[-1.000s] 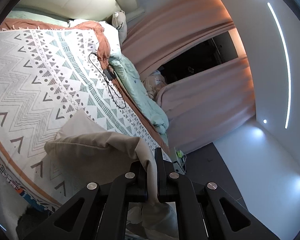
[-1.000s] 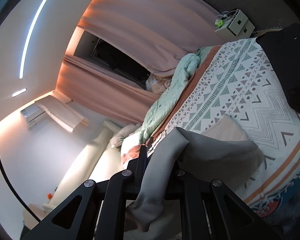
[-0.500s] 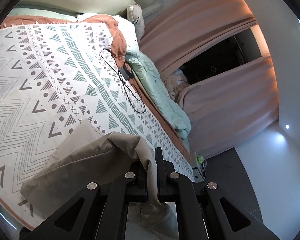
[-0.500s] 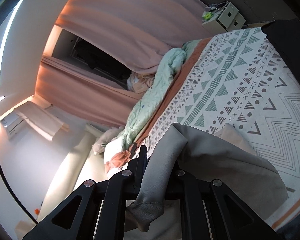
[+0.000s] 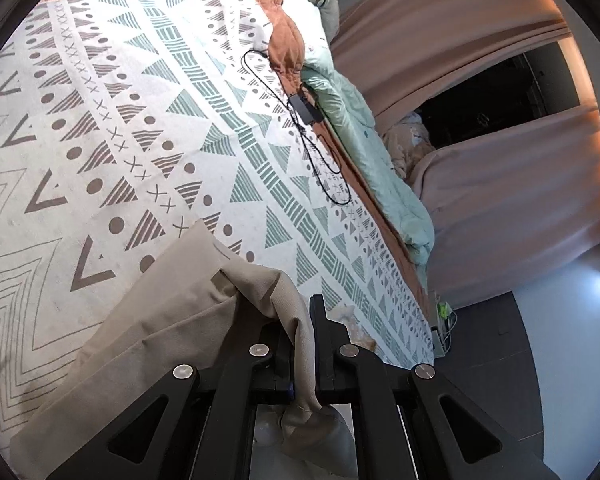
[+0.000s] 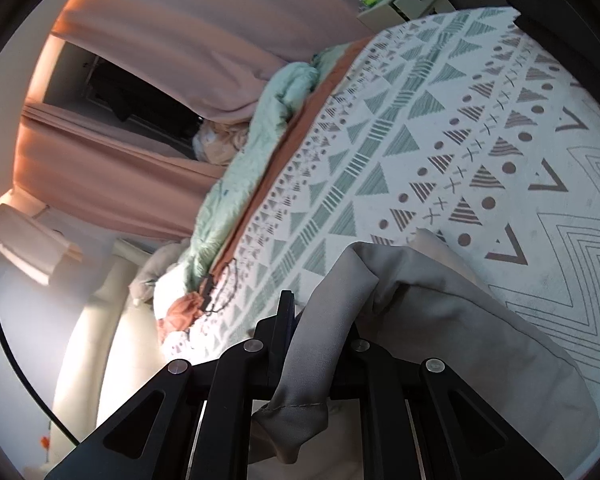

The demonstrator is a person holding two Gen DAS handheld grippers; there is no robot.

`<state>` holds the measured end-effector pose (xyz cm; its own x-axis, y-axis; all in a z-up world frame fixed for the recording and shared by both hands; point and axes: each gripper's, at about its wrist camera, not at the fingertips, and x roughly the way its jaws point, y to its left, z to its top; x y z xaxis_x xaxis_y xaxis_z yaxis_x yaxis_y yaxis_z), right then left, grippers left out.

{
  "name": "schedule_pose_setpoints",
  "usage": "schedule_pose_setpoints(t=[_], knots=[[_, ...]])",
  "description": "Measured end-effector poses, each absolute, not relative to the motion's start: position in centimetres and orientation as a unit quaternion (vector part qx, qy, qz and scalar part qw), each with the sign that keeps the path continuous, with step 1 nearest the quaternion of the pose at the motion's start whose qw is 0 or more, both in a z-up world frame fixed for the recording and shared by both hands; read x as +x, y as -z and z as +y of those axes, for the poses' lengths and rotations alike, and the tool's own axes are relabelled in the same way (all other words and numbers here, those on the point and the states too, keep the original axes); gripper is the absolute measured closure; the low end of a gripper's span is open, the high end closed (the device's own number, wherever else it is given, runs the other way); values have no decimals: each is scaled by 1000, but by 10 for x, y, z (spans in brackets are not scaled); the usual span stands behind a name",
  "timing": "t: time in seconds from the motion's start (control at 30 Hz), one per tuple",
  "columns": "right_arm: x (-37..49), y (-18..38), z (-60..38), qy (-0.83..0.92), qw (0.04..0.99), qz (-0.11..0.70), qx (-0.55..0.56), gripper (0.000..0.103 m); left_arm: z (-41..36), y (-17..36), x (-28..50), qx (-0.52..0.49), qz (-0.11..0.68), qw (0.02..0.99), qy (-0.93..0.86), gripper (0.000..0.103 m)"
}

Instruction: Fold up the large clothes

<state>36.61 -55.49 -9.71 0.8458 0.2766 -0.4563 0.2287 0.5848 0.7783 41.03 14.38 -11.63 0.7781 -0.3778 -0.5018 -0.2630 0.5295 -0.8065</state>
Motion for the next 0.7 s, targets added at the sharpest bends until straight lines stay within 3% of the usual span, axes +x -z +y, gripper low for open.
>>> schedule_pose_setpoints(t=[0.13,0.17,0.2,0.23,0.27,0.3,0.33,0.47,0.7], knots=[[381,119,-556,-8,839,302,453,87,145,146,423,-517,333,788,42,96],[383,123,-557,-6,838,305,453,87,145,151,425,-526,331,782,49,88],[386,128,-558,-3,837,309,452,85,145,153,428,-529,333,779,51,68],[388,131,-559,-6,836,308,454,70,144,154,429,-531,330,779,55,53],[389,134,-560,-8,835,308,457,41,143,152,428,-531,324,781,56,25],[389,134,-561,-6,834,305,459,29,142,149,427,-530,317,785,56,10],[386,132,-562,-2,838,299,456,15,142,146,424,-526,309,790,53,9],[379,118,-557,1,857,284,429,15,143,132,415,-515,300,802,43,9],[389,109,-507,-19,869,338,361,16,155,119,379,-483,310,819,3,9]])
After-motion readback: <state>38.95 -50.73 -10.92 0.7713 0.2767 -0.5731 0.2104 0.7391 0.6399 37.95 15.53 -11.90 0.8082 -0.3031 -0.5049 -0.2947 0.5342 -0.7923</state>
